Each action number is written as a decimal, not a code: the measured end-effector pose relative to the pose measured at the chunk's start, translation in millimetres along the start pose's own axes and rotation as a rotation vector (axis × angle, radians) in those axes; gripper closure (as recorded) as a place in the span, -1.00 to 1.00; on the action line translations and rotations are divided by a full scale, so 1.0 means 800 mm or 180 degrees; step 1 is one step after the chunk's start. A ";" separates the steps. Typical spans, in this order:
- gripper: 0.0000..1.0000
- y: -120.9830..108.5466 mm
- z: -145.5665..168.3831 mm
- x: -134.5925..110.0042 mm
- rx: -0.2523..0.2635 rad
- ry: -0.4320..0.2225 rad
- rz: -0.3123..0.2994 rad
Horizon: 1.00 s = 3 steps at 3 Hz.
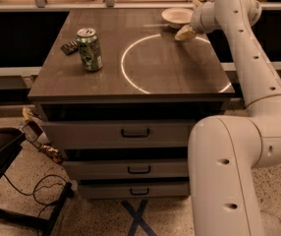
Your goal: Move paper bowl near green can
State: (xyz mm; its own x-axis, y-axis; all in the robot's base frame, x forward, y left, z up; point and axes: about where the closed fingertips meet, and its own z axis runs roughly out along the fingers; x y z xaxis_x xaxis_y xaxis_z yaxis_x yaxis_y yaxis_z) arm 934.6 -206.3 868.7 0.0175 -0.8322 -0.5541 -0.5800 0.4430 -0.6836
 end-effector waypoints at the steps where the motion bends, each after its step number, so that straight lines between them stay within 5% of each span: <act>1: -0.82 0.000 0.000 0.000 0.0000 0.0000 0.0000; 3: -0.70 -0.001 -0.001 -0.001 0.0001 0.0000 0.0000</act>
Offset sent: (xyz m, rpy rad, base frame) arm 0.0581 -0.0558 0.0419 -0.0284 -0.1686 -0.1179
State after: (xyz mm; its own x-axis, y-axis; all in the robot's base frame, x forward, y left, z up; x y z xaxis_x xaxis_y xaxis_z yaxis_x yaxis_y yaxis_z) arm 934.5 -206.3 869.6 0.0175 -0.8323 -0.5541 -0.5797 0.4430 -0.6838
